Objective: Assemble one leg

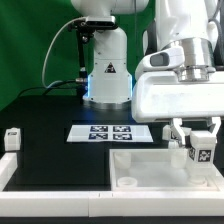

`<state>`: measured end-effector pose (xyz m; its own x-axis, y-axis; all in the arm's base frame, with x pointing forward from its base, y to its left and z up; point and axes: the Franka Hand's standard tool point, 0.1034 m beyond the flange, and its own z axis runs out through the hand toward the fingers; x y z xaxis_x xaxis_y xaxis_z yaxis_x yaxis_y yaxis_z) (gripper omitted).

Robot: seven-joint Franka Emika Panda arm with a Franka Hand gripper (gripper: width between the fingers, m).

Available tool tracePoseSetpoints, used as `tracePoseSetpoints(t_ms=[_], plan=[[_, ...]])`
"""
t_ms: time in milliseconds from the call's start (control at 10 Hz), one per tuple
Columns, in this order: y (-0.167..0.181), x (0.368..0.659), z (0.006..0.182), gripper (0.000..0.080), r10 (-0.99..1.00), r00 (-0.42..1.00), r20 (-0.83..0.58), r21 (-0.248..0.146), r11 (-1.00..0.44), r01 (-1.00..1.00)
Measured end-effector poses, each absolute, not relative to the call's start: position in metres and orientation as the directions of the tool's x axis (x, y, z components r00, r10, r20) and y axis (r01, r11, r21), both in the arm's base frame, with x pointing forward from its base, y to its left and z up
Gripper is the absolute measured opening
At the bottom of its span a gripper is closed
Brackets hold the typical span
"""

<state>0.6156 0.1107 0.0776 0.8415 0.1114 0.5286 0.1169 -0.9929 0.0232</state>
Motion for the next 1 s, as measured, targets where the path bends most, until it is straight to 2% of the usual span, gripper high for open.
tracePoseSetpoints(t_ms=[600,700,800,900,1000], plan=[[0.111,0.618,0.076,0.0284,0.113,0.823,0.557,0.03,-0.993,0.117],[0.111,0.618,0.076,0.0345,0.113,0.823,0.557,0.03,-0.993,0.117],[0.111,0.617,0.074,0.0534,0.113,0.834,0.539,0.026,-0.993,0.117],[0.113,0.618,0.075,0.0534,0.11,0.856,0.506,0.017,-0.993,0.117],[0.112,0.624,0.085,0.0626,0.099,0.877,0.47,0.001,-0.994,0.111]])
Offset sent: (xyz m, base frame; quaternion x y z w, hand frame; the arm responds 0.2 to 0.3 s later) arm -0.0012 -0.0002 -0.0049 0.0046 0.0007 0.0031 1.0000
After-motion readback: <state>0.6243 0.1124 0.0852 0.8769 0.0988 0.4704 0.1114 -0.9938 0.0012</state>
